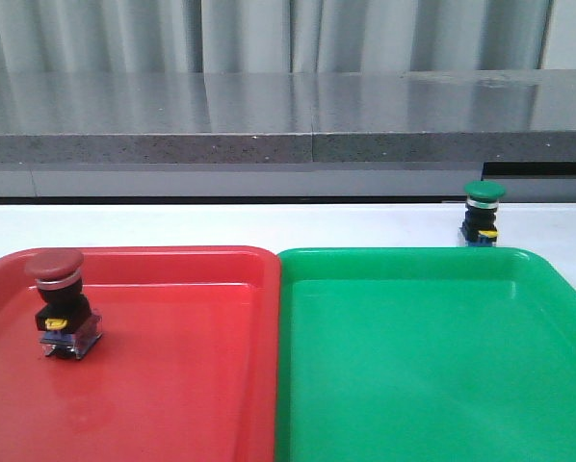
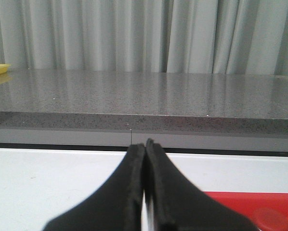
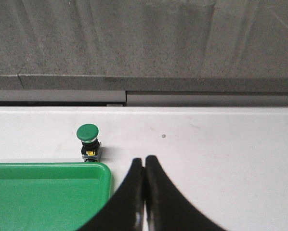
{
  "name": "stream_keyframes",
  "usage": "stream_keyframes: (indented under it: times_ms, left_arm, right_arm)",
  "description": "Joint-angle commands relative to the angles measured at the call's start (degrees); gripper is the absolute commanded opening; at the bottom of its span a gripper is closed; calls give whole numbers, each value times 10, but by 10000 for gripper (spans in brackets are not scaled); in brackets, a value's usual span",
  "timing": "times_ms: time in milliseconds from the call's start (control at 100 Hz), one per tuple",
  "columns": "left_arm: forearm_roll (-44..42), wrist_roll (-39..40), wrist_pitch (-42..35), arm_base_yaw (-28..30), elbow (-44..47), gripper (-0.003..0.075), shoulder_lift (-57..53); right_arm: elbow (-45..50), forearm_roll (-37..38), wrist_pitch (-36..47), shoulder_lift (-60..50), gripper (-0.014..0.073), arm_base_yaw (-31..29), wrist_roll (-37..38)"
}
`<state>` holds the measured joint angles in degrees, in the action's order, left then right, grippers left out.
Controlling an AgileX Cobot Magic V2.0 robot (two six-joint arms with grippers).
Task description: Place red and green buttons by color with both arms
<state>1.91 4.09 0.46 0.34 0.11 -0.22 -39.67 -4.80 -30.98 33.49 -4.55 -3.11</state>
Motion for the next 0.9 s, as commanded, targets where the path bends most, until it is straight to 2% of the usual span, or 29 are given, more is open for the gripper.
stream_keyframes:
  times_ms: [0,190,360,430,500,610,680,890]
  left_arm:
    - [4,5,-48,-1,7,-20,-19]
    - [4,5,-48,-1,7,-20,-19]
    - [4,5,-48,-1,7,-20,-19]
    - [4,5,-48,-1,7,-20,-19]
    - [4,5,-48,-1,7,-20,-19]
    - [4,5,-48,-1,7,-20,-19]
    - [4,5,-48,-1,7,-20,-19]
    - [4,5,-48,-1,7,-20,-19]
  right_arm:
    - [-37,-5,31,43,-63,-2,27]
    - [-78,-8,10,123,-63,-1,45]
    - [-117,-8,-10,202,-45,25,45]
    - [-132,-8,-13,235,16,42,45]
    - [-147,-8,-14,268,135,61,50]
    - [-176,-8,-17,319,430,84,69]
    - [-197,-7,-25,354,547,96,70]
    - [-282,-7,-68,474,564,105,80]
